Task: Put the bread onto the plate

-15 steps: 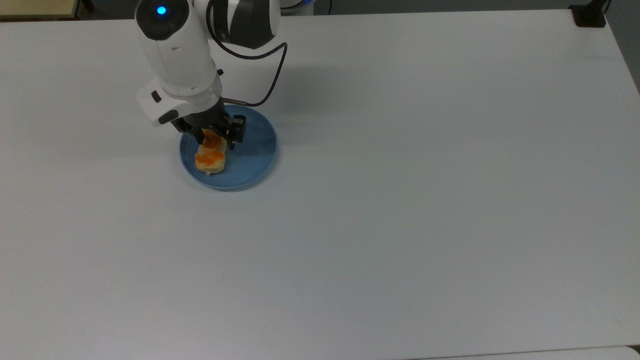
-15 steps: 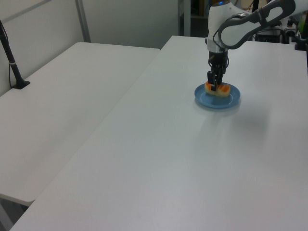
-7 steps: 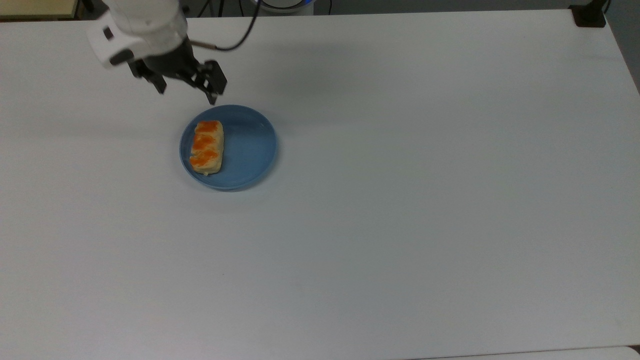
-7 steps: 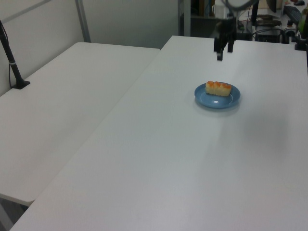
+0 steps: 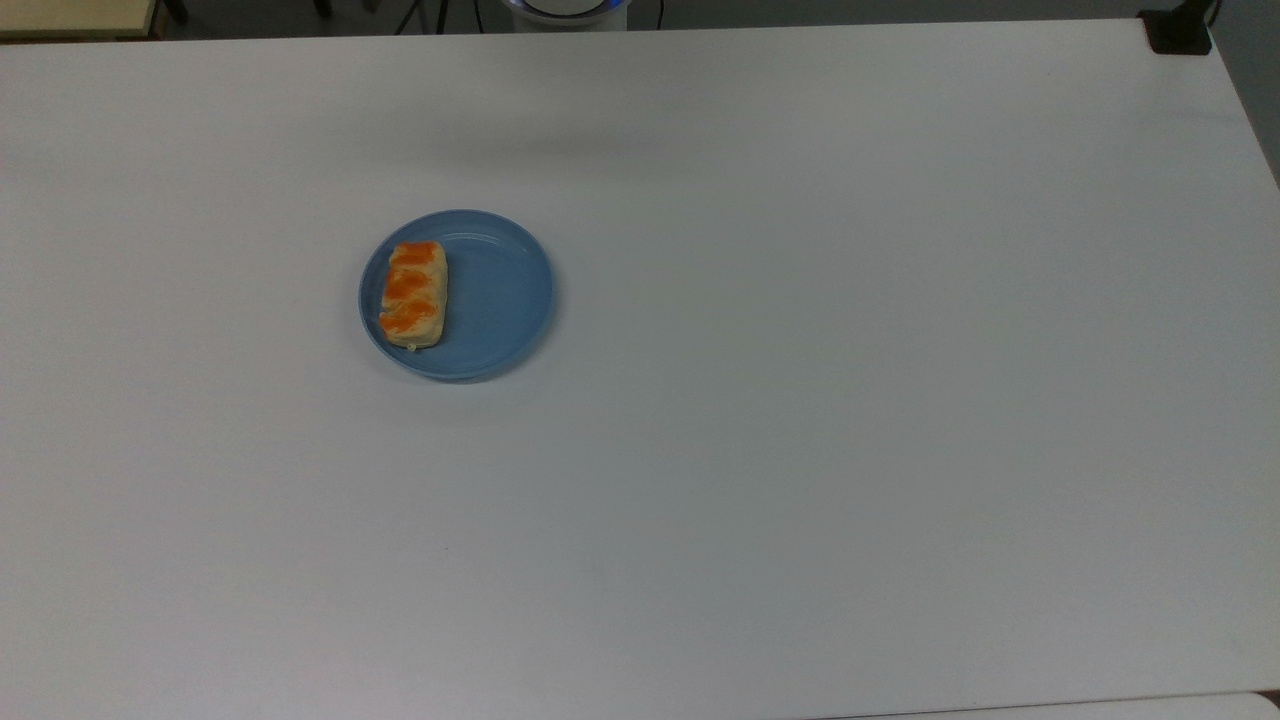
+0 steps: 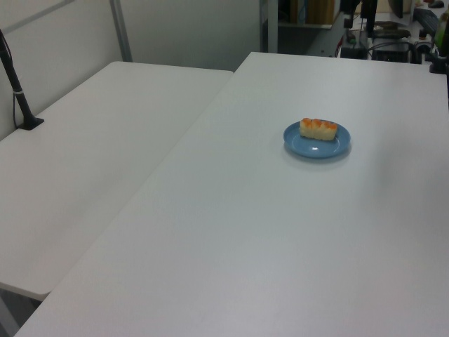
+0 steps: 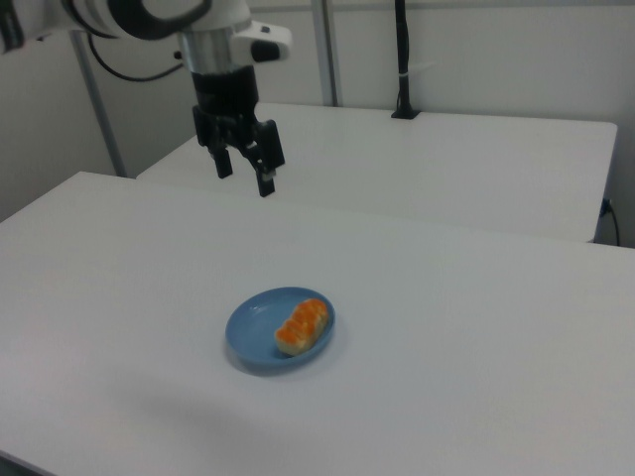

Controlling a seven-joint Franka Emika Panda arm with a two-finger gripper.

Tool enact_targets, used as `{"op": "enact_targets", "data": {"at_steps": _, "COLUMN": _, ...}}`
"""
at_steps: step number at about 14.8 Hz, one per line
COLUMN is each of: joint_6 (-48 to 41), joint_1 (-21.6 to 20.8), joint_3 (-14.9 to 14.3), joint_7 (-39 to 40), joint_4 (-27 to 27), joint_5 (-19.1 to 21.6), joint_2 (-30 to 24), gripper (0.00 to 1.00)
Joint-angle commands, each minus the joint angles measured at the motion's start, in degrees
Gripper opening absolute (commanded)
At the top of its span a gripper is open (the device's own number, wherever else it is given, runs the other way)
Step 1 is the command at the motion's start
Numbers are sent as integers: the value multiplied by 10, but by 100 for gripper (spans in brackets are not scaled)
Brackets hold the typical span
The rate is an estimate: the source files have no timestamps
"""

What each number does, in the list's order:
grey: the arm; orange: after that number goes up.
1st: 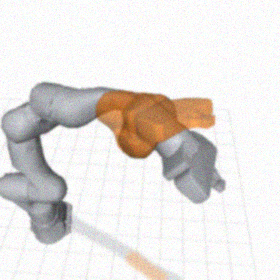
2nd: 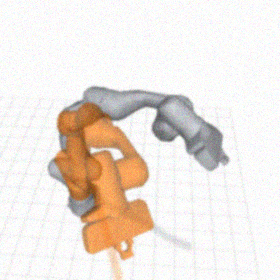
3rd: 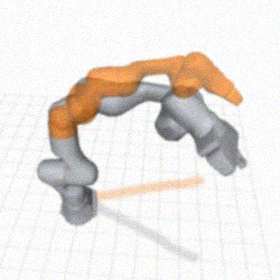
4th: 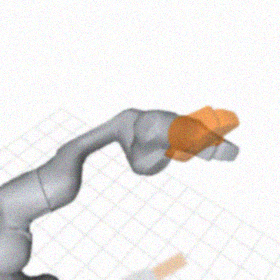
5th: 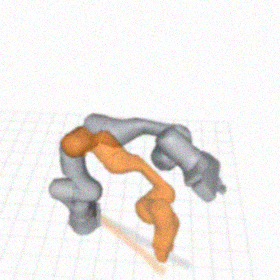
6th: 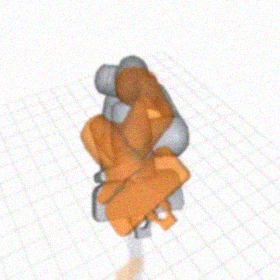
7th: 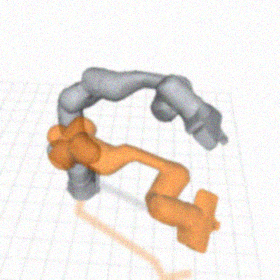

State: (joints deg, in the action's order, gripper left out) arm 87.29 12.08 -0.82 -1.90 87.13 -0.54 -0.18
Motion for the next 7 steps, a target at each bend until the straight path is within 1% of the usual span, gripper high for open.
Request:
{"op": "enact_targets", "data": {"at_steps": 1, "joint_6": -1, "joint_1": -54, "joint_3": -34, "joint_7": -5, "joint_4": 20, "joint_5": -3, "joint_2": -29, "gripper": 100}}
{"op": "enact_targets", "data": {"at_steps": 2, "joint_6": 3, "joint_1": -77, "joint_3": -53, "joint_7": 6, "joint_4": 21, "joint_5": -3, "joint_2": -30, "gripper": 100}}
{"op": "enact_targets", "data": {"at_steps": 3, "joint_6": 15, "joint_1": -93, "joint_3": -65, "joint_7": 29, "joint_4": 21, "joint_5": -3, "joint_2": -30, "gripper": 100}}
{"op": "enact_targets", "data": {"at_steps": 6, "joint_6": 34, "joint_1": -94, "joint_3": -67, "joint_7": 119, "joint_4": 22, "joint_5": -3, "joint_2": -26, "gripper": 100}}
{"op": "enact_targets", "data": {"at_steps": 7, "joint_6": 42, "joint_1": -95, "joint_3": -67, "joint_7": 117, "joint_4": 23, "joint_5": -3, "joint_2": -26, "gripper": 100}}
